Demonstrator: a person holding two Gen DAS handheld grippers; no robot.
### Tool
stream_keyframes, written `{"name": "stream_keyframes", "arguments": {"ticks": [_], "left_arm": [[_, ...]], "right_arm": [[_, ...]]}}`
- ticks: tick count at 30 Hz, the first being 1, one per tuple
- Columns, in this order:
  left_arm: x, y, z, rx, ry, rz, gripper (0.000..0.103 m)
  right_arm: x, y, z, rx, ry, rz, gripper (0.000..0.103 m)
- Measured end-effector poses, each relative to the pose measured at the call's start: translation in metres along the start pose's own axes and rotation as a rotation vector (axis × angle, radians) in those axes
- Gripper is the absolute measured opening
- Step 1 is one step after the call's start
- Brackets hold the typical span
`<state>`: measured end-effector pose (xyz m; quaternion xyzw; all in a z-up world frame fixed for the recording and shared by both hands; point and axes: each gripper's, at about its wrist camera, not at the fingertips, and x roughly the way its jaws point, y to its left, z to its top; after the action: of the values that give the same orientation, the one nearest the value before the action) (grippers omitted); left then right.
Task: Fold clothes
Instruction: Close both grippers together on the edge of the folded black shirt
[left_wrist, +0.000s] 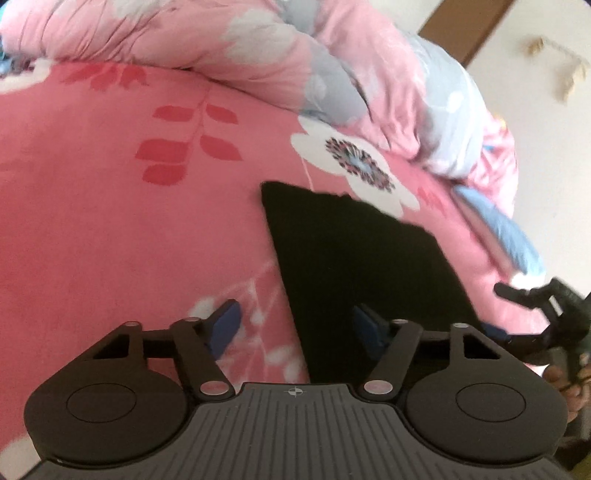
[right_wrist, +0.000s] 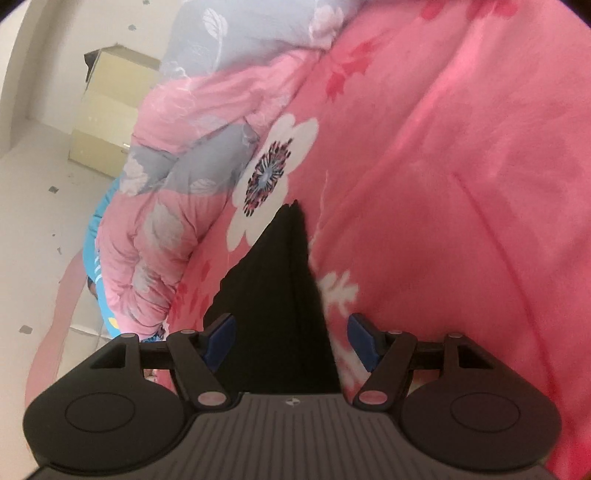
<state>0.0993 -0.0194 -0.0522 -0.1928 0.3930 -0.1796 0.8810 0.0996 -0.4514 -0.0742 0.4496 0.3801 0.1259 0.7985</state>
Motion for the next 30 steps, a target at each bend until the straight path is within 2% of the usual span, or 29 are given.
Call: {"name": "stream_keyframes", "arguments": {"ticks": [3,7,12,15,21,27,30], "left_arm": [[0.01,0.012,0.011,-0.062,0.0,-0.031,0.056],[0.026,0.018,0.023,-0.087,-0.007,-0.062,0.049],[0.046,0.02,0.038,-0.111,-0.012,-0.098,0.046],[0.056,0.024,0.044,-0.143,-0.015,-0.134,0.044],[0.067,0.03,0.051,-0.178,-0.011,-0.168,0.037],[0.074,0.025,0.055,-0.136,-0.01,-0.169,0.037],[0.066,0.025,0.053,-0.139,0.017,-0.166,0.032]], "right_arm": [[0.017,0.005,0.017,-0.026,0.035,-0.002,0.069],[0.044,0.011,0.037,-0.063,0.085,-0.002,0.07],[0.071,0.017,0.058,-0.085,0.132,0.024,0.071],[0.08,0.013,0.065,-0.068,0.132,0.055,0.066],[0.091,0.012,0.072,-0.069,0.131,0.081,0.065],[0.103,0.013,0.077,-0.08,0.112,0.092,0.062],[0.102,0.017,0.075,-0.115,0.115,0.087,0.059]]}}
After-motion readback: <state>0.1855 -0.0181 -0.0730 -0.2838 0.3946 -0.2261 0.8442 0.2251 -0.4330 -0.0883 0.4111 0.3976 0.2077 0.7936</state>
